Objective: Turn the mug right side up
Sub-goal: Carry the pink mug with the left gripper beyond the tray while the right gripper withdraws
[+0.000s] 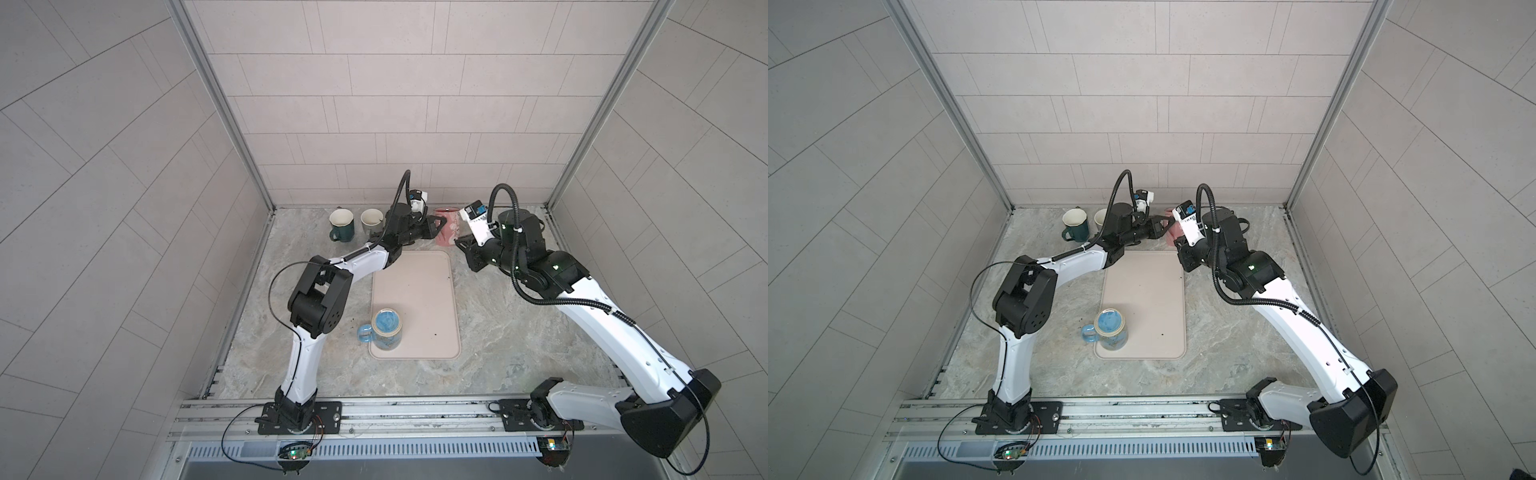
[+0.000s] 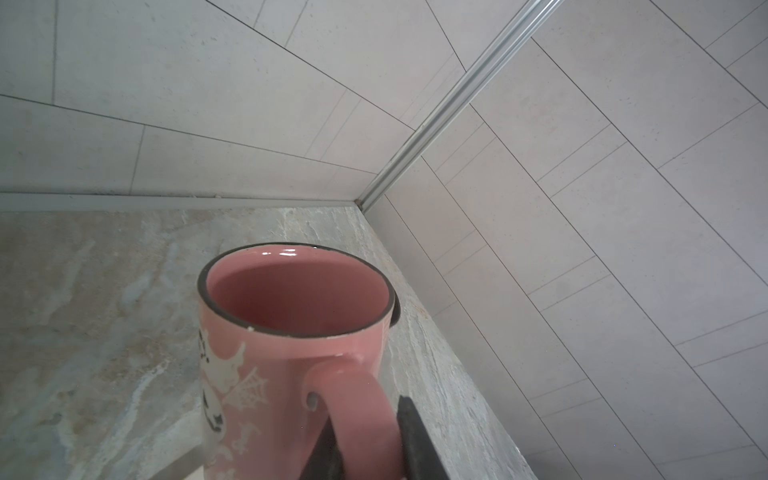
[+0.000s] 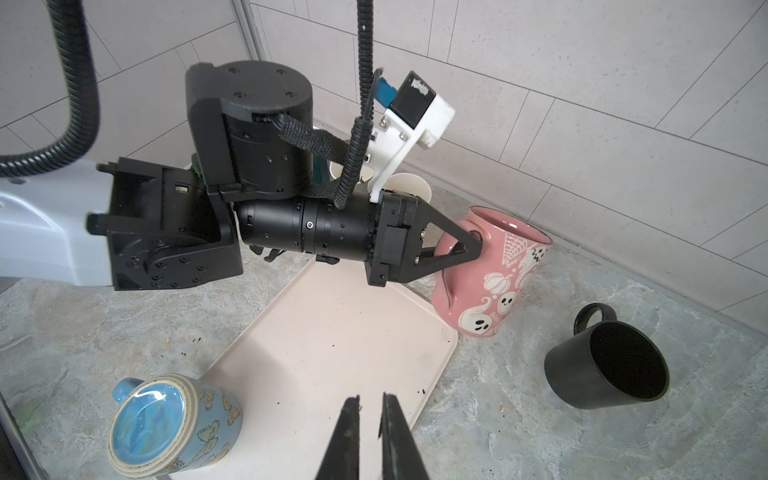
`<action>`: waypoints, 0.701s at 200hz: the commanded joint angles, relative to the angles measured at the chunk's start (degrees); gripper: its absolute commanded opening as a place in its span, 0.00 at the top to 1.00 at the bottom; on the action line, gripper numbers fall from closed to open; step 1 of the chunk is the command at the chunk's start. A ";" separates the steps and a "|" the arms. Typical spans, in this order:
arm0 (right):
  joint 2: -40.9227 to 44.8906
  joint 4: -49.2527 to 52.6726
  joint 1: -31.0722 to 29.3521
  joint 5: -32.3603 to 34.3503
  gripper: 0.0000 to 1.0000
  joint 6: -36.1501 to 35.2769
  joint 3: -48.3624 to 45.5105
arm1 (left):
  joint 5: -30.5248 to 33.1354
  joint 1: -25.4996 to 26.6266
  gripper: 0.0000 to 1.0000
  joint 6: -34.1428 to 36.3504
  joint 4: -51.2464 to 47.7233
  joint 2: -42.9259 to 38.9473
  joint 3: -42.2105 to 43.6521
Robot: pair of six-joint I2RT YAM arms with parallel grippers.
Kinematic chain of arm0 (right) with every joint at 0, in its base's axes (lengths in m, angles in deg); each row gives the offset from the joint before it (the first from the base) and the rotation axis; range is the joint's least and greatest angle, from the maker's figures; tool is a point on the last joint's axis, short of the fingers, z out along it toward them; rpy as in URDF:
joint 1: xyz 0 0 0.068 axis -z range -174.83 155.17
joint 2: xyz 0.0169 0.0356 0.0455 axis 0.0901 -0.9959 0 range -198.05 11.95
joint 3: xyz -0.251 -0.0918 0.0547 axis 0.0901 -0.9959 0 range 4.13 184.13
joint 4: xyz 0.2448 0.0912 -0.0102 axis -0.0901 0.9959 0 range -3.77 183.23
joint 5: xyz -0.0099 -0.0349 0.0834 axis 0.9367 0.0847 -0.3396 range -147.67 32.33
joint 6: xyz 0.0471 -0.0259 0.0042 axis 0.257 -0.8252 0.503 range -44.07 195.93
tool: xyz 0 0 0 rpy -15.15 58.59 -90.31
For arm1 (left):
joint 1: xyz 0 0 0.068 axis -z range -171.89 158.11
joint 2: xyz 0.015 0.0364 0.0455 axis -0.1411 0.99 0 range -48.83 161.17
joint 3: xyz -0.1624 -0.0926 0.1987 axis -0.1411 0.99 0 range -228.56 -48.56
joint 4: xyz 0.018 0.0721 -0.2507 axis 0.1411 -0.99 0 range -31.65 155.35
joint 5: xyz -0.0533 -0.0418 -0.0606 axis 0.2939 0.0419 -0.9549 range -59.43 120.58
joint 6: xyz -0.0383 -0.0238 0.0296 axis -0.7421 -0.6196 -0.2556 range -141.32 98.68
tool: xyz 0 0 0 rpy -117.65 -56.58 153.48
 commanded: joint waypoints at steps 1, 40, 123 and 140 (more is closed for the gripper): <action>0.15 -1.94 0.72 -1.30 0.88 1.11 -0.23 | 2.86 -0.09 1.00 3.16 14.43 0.64 -2.08; -0.65 -2.54 1.60 -2.14 0.88 1.60 -0.62 | 5.18 -0.05 1.00 3.81 19.85 4.53 -3.18; -2.50 -3.36 3.23 -3.72 0.90 1.76 -0.53 | 8.62 -0.12 1.00 7.76 25.95 8.87 -2.57; -2.68 -3.46 3.41 -3.77 0.90 1.81 -0.63 | 9.51 -0.22 1.00 8.45 27.28 9.65 -2.04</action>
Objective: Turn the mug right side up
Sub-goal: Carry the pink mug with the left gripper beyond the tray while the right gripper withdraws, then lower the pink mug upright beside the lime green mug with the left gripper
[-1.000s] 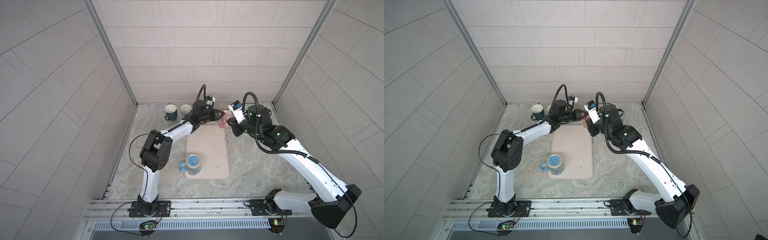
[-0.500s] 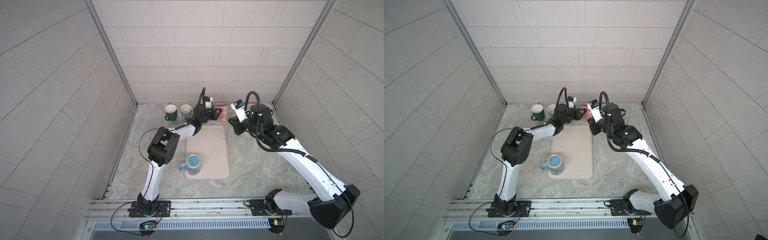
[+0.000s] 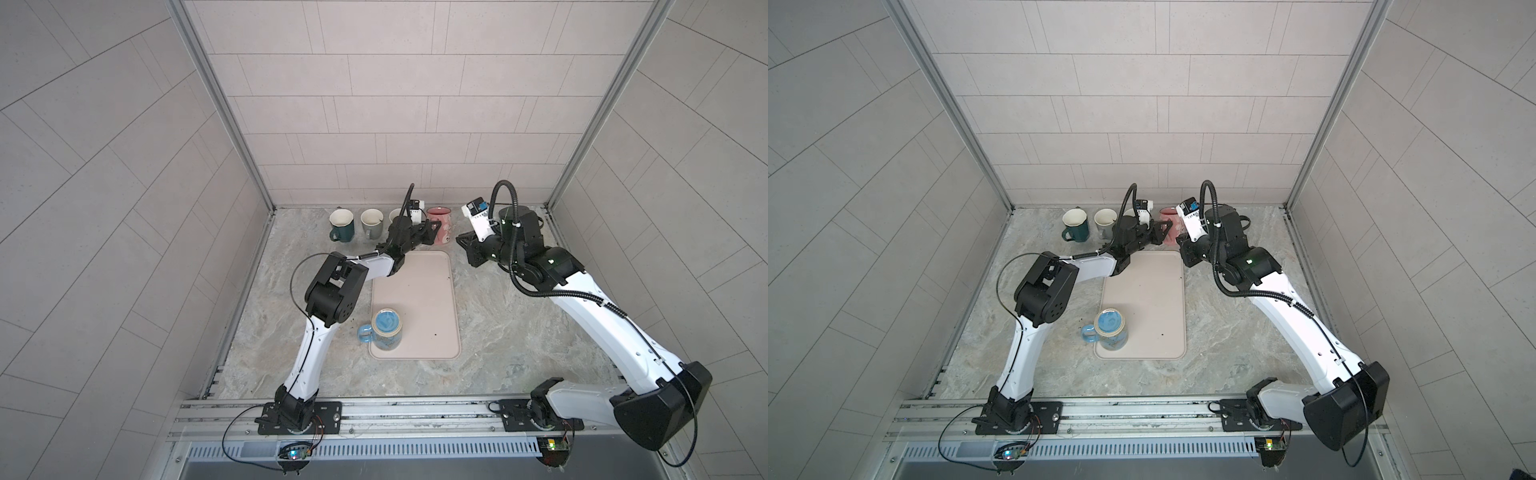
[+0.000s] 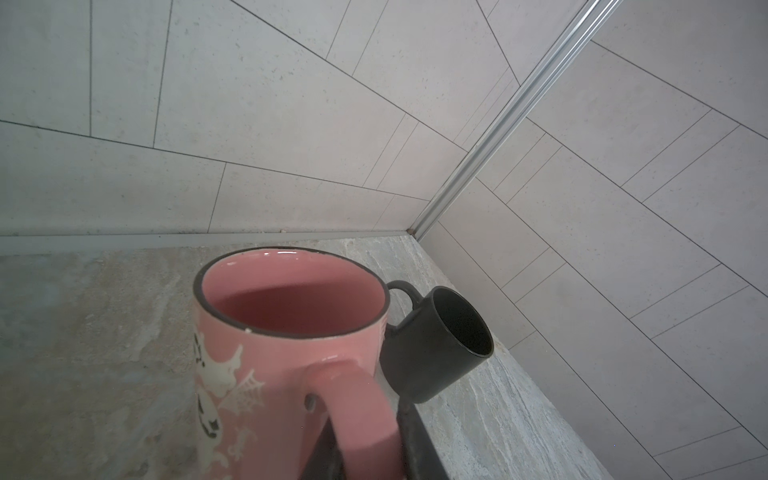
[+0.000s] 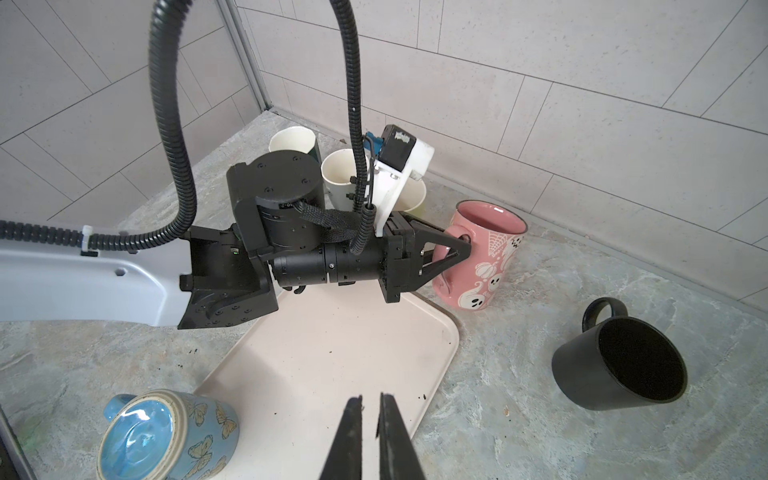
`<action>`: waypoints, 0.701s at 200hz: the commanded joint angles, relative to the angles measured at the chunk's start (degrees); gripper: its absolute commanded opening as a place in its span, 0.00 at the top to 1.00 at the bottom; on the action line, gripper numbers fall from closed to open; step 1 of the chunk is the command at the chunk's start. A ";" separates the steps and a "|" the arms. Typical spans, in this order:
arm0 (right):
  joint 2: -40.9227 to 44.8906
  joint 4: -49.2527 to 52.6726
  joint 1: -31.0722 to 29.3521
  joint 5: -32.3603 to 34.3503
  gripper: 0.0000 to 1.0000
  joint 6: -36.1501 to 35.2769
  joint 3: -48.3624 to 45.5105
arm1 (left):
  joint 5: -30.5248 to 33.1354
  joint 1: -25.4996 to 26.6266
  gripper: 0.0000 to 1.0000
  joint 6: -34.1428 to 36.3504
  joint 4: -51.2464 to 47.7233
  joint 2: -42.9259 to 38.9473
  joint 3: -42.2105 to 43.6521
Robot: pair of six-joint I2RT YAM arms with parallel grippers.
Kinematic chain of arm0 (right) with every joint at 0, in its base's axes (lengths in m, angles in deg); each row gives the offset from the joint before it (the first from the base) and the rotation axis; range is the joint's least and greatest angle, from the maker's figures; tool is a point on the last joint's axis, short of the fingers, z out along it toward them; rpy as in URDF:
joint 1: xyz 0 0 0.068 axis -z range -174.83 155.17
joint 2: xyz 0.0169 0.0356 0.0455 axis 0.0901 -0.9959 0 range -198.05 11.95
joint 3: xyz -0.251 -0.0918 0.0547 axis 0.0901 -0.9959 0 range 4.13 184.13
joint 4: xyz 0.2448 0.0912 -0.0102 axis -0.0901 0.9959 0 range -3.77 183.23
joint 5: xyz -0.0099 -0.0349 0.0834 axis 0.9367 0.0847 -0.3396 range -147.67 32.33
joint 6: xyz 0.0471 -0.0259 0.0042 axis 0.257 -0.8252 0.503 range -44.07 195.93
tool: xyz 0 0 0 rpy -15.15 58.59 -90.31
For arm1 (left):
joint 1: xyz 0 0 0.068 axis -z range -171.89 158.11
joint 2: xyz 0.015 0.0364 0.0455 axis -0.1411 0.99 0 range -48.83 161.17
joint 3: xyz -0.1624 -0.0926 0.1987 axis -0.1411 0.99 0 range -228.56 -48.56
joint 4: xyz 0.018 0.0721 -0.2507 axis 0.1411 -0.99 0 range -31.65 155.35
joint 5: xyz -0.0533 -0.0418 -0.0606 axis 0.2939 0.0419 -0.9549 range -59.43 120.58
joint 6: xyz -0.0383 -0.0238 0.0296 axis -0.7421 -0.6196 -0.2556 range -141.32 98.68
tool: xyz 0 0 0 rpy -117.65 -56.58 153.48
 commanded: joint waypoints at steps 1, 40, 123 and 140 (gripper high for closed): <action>-0.26 -1.39 0.39 -0.91 0.90 0.79 -0.32 | 1.78 -0.11 1.00 3.03 13.58 0.06 -1.82; -0.30 -1.63 0.83 -1.61 0.90 0.93 -0.67 | 2.88 -0.15 1.00 3.94 14.83 2.21 -1.98; 0.38 -2.24 1.62 -2.18 0.90 1.21 -1.98 | 5.18 -0.27 1.00 7.29 16.22 6.31 -3.12; 0.55 -2.33 1.71 -2.18 0.90 1.10 -2.22 | 5.59 -0.34 1.00 8.70 16.08 6.77 -2.74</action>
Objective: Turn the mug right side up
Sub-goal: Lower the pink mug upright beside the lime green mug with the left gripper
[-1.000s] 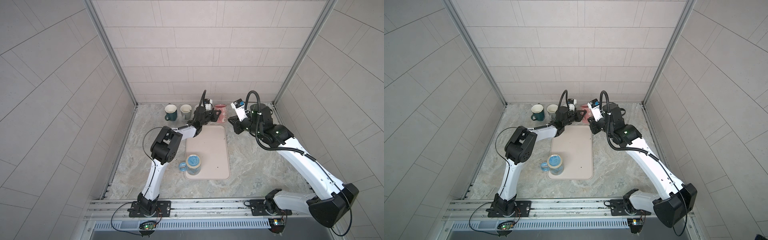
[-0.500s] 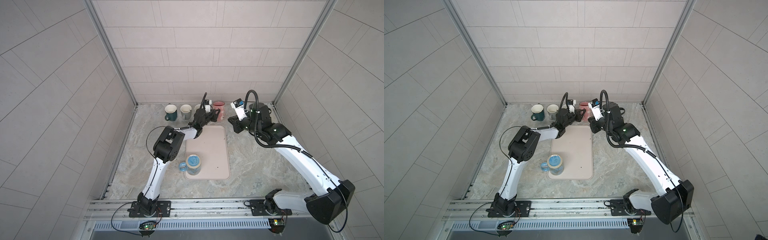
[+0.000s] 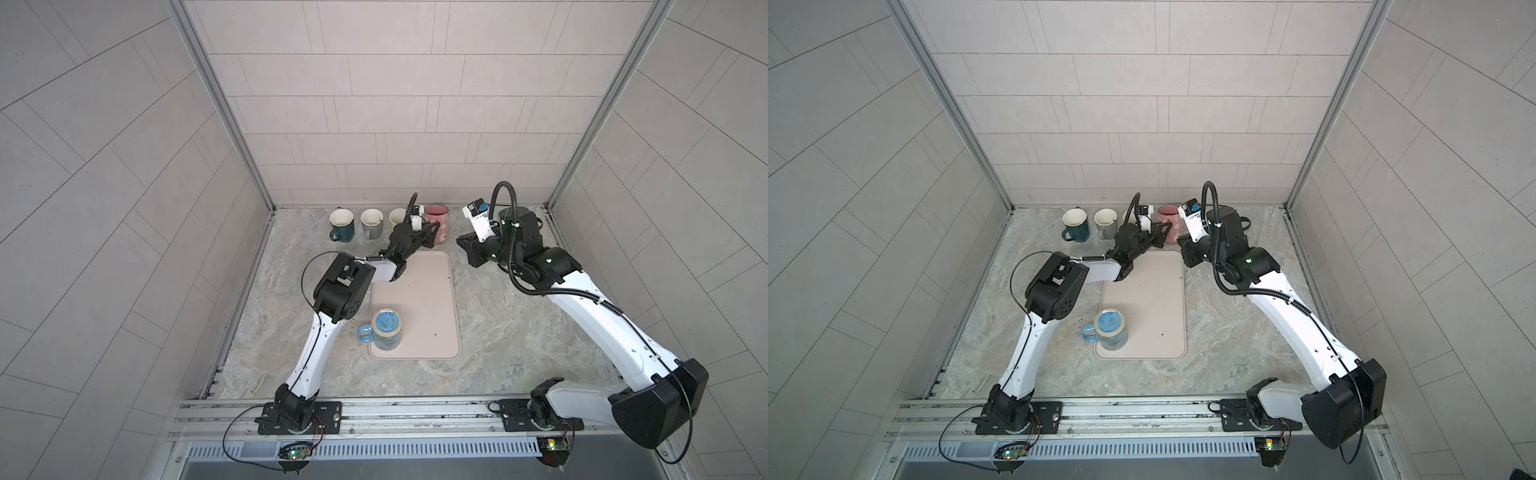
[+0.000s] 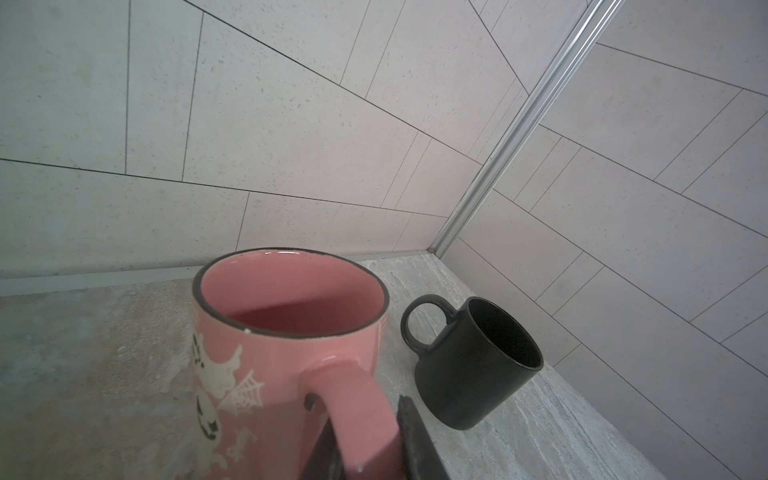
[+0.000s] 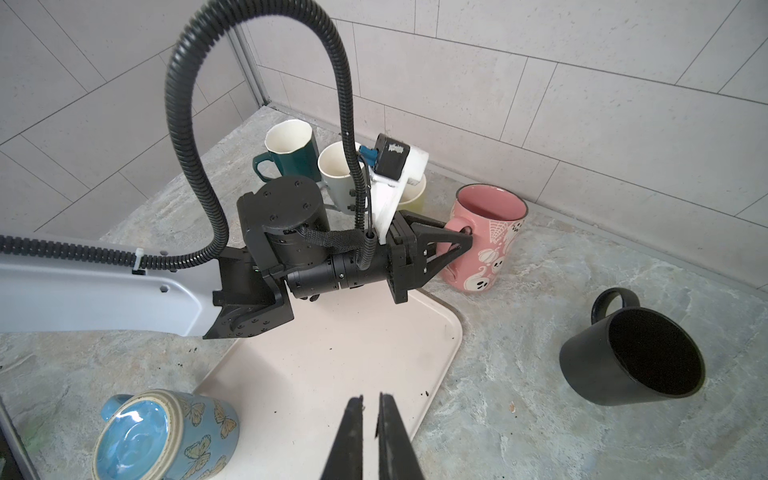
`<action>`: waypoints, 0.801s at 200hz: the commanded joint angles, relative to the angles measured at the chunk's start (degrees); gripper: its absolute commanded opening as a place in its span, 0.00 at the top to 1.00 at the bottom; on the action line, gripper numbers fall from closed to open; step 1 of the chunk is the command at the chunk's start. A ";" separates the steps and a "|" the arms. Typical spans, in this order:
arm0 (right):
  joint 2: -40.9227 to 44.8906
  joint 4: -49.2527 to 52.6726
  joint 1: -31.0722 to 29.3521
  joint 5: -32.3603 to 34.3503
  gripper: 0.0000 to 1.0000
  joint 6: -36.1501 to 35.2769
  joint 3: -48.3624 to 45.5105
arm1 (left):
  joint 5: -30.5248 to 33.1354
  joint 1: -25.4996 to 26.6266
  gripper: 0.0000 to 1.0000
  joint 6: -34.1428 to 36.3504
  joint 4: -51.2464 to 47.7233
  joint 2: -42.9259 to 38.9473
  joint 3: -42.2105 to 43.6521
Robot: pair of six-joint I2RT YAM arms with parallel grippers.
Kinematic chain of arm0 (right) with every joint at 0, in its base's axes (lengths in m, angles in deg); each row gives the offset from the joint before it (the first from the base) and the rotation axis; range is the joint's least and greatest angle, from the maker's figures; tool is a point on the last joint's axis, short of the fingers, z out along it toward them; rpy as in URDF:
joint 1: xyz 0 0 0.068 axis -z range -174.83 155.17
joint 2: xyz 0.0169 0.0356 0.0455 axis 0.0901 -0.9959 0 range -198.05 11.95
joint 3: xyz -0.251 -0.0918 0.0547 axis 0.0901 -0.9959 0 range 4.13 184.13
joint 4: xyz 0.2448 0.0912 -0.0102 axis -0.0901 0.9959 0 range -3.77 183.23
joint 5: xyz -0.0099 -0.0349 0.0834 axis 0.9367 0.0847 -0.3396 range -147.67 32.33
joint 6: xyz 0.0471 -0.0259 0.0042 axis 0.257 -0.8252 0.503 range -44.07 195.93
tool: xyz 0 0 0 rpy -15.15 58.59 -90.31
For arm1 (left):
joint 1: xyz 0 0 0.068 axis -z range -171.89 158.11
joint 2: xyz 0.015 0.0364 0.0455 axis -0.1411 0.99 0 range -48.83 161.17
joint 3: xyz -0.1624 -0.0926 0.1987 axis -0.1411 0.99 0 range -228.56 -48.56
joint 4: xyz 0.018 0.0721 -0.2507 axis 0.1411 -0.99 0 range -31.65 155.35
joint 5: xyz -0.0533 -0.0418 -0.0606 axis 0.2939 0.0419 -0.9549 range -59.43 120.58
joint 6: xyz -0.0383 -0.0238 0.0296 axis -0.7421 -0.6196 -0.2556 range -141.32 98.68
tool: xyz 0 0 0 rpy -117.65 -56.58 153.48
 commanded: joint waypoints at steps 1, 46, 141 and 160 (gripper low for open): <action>0.87 -1.17 0.38 -0.74 0.90 0.54 -0.42 | 1.26 -0.31 1.00 3.67 6.80 0.48 -1.92; 1.84 -1.98 0.60 -0.98 0.90 0.91 -1.67 | 2.40 -0.75 1.00 5.73 6.20 1.53 -1.58; 3.08 -3.08 0.56 -1.68 0.90 1.83 -2.96 | -0.79 -2.04 0.77 2.80 5.77 1.71 0.09; 3.50 -3.04 0.56 -1.48 0.90 1.84 -3.16 | -2.46 -2.28 0.71 1.84 6.25 1.99 -0.13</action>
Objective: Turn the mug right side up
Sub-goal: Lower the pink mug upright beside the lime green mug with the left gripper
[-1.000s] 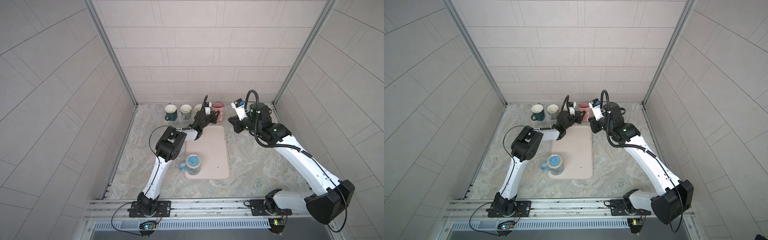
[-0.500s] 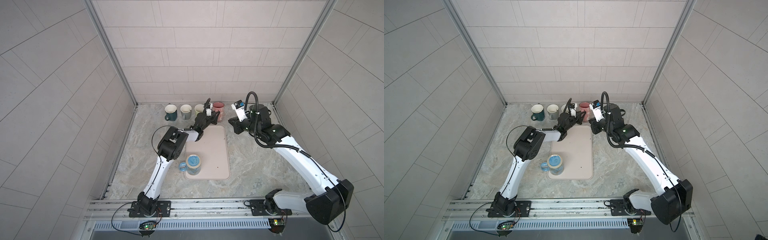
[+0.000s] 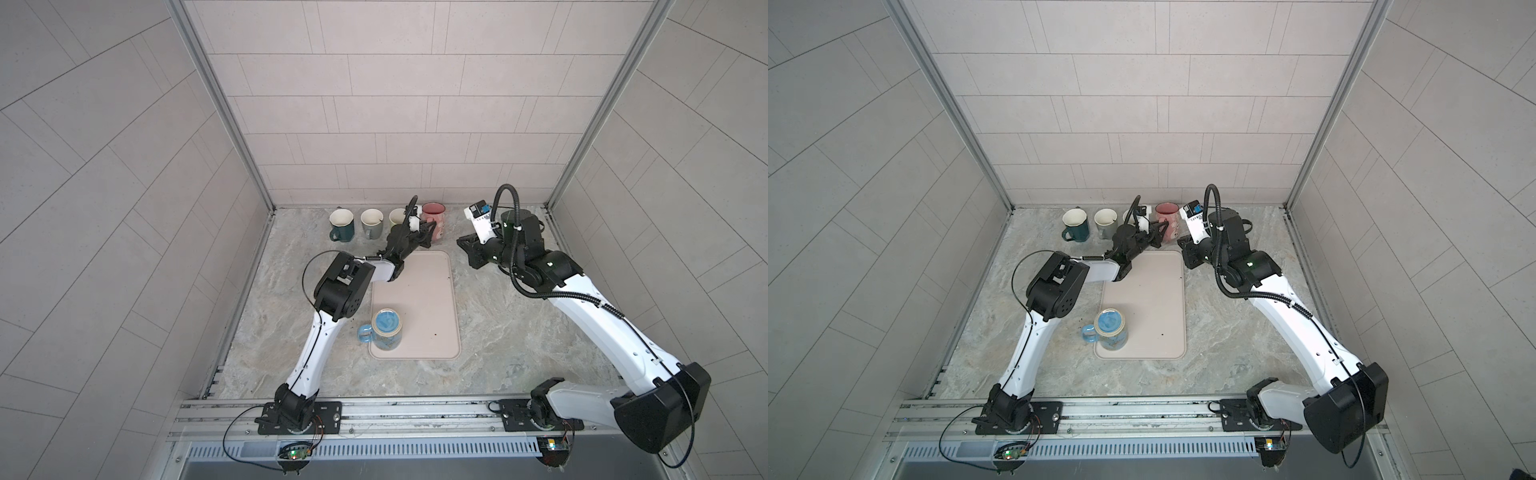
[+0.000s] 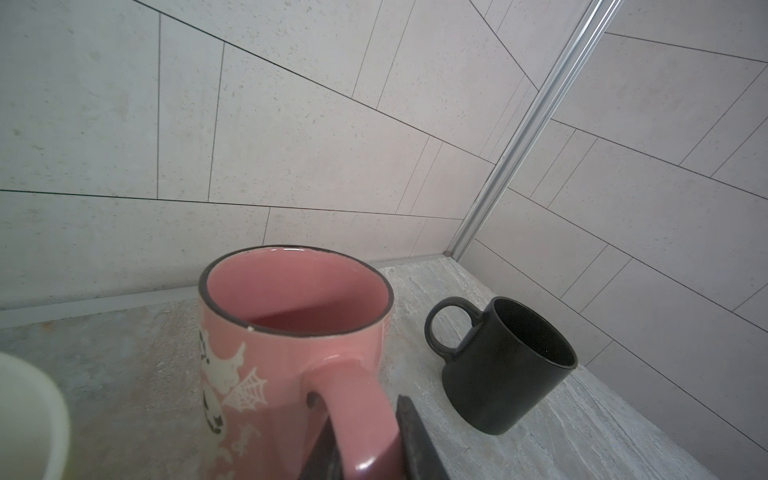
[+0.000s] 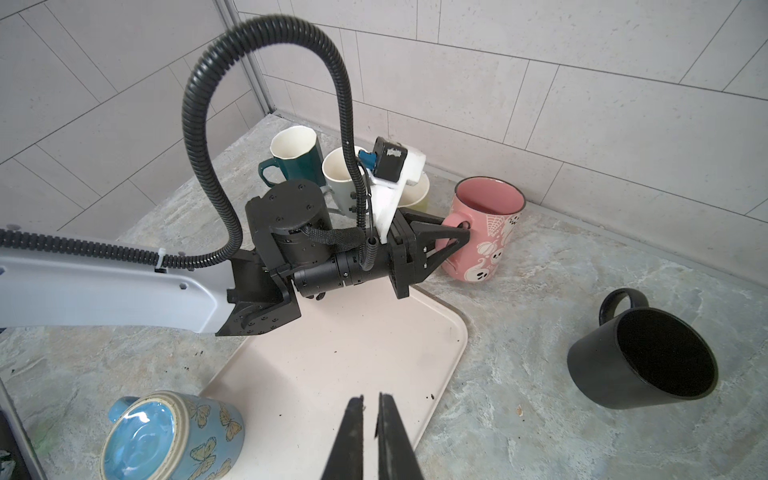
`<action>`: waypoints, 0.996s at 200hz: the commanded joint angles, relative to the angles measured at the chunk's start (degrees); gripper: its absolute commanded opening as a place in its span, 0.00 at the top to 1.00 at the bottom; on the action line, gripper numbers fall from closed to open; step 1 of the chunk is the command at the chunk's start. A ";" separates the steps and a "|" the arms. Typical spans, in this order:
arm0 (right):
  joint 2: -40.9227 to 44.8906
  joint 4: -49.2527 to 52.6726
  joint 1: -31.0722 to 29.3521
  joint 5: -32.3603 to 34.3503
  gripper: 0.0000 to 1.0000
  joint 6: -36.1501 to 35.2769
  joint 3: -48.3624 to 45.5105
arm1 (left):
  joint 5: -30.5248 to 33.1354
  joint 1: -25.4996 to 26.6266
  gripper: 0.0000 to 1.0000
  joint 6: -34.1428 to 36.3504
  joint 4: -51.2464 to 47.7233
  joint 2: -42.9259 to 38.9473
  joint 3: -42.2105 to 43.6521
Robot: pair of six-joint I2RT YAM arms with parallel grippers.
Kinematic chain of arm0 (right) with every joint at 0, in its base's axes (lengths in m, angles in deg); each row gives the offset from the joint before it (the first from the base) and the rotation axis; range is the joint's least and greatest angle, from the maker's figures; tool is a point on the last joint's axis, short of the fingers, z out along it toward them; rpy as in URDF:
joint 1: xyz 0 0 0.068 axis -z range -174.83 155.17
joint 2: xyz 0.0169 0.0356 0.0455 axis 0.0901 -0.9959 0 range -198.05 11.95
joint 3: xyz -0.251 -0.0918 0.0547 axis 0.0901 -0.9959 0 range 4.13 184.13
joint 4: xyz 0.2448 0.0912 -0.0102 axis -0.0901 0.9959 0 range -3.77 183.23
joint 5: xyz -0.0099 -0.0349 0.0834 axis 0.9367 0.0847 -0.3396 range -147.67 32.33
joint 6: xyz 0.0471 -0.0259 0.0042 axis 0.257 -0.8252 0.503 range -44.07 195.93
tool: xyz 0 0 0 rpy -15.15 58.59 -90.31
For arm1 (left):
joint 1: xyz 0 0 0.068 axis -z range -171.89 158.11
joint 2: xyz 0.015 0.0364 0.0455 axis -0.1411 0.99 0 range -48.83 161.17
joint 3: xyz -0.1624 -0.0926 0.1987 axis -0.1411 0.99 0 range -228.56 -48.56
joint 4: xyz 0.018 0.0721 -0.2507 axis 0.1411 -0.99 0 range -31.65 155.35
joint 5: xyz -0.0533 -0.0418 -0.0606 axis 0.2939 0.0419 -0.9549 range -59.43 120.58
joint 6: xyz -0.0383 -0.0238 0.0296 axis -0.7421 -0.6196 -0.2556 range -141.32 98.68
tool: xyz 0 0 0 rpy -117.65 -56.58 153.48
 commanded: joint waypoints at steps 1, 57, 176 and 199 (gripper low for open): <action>2.00 -0.87 0.27 -0.47 0.90 0.84 -0.98 | -2.34 -0.85 0.70 -1.19 4.36 0.89 -0.18; 2.86 -0.87 0.32 -0.20 0.90 1.14 -1.39 | -4.18 -1.30 0.67 -4.33 6.54 1.58 0.58; 3.69 -1.31 0.27 -0.72 0.90 2.05 -1.77 | -5.59 -1.55 0.64 -8.71 9.99 1.31 5.13; 3.74 -1.25 0.31 -0.79 0.90 2.18 -1.86 | -5.33 -1.54 0.64 -9.19 10.90 0.39 6.63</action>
